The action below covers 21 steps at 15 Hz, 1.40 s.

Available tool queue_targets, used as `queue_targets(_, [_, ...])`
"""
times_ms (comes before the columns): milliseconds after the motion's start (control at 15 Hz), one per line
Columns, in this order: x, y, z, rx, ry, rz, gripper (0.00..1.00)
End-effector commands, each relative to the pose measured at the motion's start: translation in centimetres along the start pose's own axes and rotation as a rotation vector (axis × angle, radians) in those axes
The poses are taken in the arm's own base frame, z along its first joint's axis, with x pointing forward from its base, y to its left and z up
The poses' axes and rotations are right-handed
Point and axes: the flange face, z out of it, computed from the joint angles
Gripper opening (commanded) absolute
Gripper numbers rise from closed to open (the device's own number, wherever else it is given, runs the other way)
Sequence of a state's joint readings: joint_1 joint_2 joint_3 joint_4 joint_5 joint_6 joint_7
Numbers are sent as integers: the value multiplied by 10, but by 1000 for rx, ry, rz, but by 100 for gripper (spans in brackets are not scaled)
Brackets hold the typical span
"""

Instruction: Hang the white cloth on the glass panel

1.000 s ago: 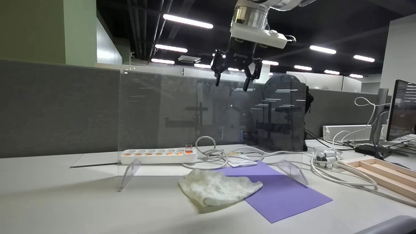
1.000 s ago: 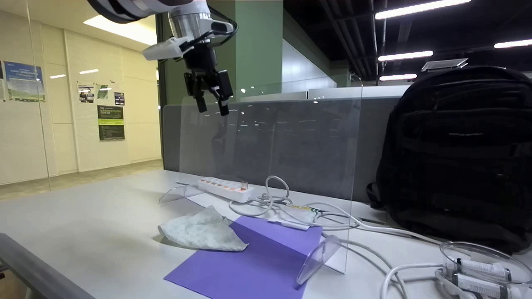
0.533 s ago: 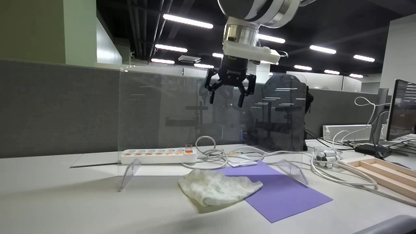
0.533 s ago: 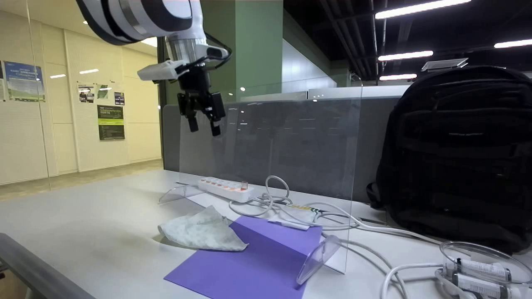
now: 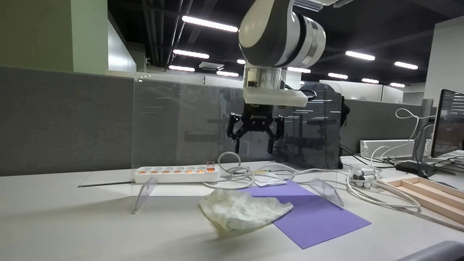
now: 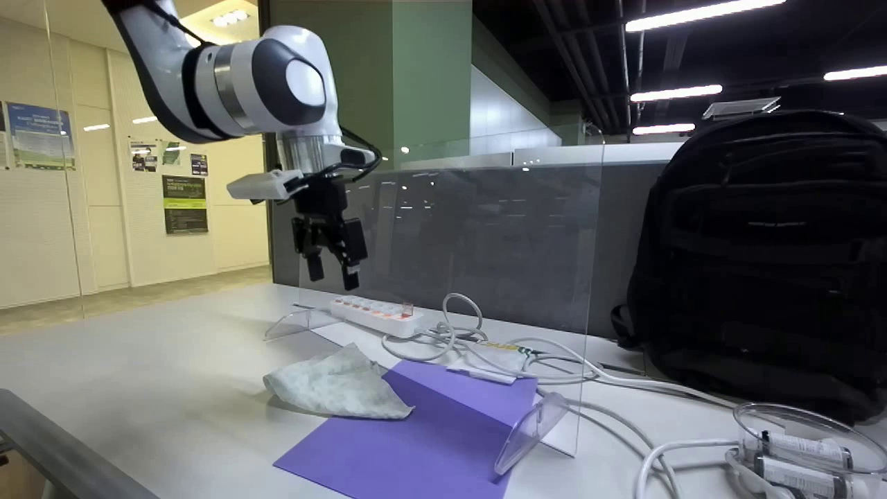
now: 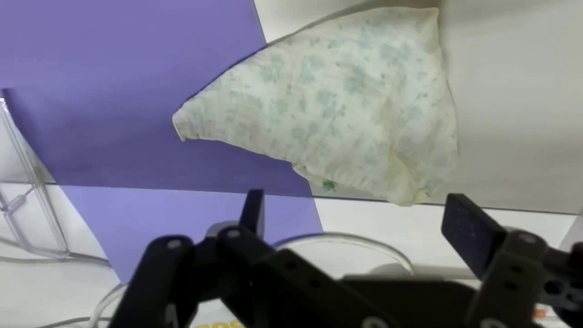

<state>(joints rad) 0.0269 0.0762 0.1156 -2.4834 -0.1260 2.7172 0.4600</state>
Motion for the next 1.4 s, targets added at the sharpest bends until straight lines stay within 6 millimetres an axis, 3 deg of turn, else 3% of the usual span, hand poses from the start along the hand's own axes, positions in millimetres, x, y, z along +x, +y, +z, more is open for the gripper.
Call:
queue_targets(0, [-10,8,33,-45,-32,17,100])
queue_targets(200, [-16,22,54,-82,-74,39,100])
queue_targets(600, [-14,26,62,-86,-86,32,100])
queue_targets(1333, [-29,49,133,-121,-120,115,100])
